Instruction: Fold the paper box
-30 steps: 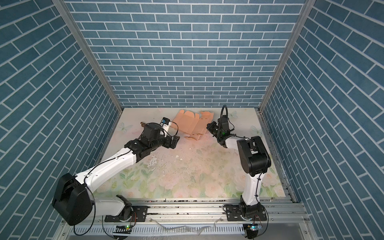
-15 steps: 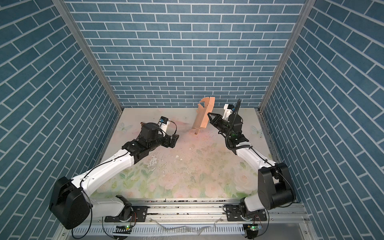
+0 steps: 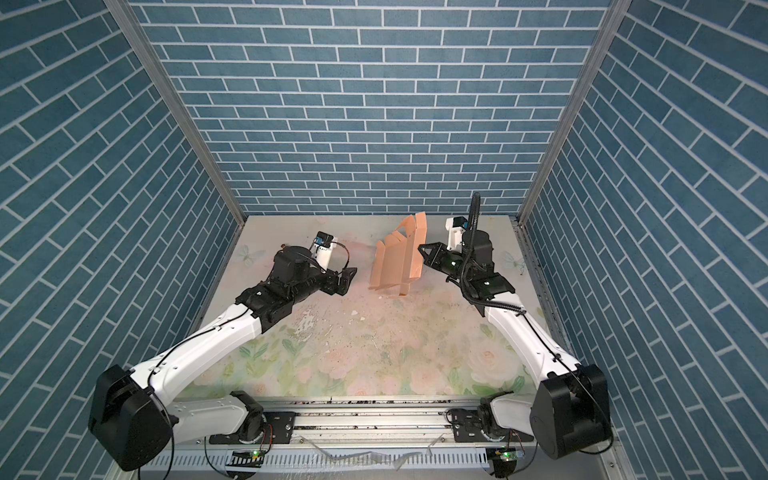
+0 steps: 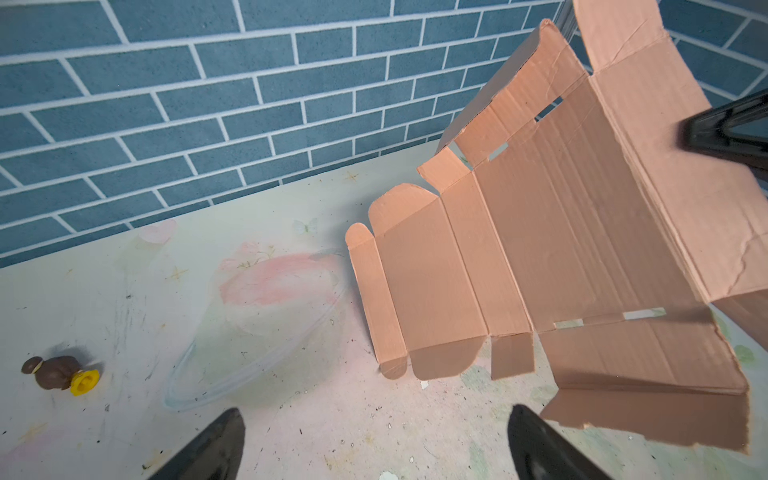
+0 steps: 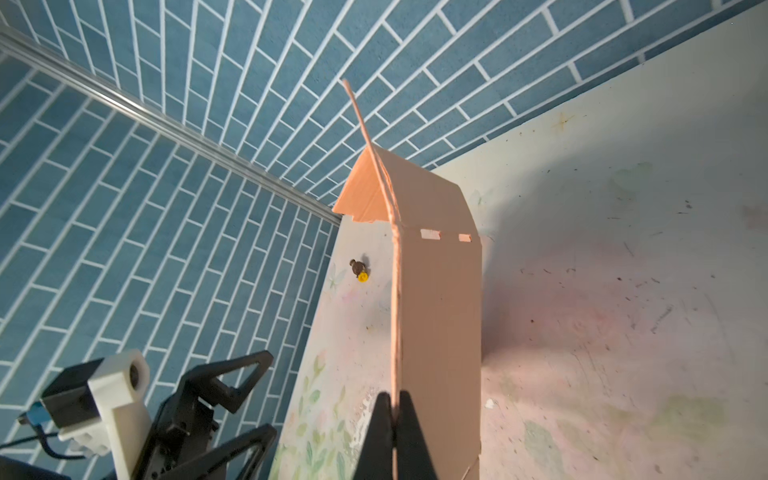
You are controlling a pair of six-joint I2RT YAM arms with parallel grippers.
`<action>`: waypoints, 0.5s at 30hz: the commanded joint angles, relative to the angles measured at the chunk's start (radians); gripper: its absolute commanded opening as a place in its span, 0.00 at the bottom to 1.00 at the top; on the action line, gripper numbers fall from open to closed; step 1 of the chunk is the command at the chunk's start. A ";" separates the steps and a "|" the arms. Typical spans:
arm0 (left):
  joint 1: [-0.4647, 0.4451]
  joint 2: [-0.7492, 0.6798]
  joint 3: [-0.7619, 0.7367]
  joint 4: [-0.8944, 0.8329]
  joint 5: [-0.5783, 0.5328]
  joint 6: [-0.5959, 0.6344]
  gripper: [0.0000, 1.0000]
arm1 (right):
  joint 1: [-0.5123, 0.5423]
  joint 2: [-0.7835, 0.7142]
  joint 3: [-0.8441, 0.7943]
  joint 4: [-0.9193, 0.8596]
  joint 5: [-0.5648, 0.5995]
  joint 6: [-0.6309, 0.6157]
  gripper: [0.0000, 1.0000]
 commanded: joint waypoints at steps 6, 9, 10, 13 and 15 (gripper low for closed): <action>-0.007 -0.025 -0.050 0.075 0.198 0.058 1.00 | 0.002 -0.106 0.065 -0.282 0.000 -0.214 0.00; -0.007 -0.060 -0.087 0.132 0.264 0.062 0.99 | 0.003 -0.127 0.074 -0.339 -0.007 -0.258 0.00; -0.007 -0.072 -0.095 0.141 0.280 0.067 1.00 | 0.003 -0.135 0.077 -0.357 -0.009 -0.272 0.00; -0.008 -0.097 -0.119 0.176 0.294 0.081 1.00 | 0.003 -0.155 0.078 -0.400 -0.018 -0.308 0.00; -0.009 -0.089 -0.117 0.195 0.299 0.078 1.00 | 0.005 -0.166 0.071 -0.409 -0.028 -0.322 0.00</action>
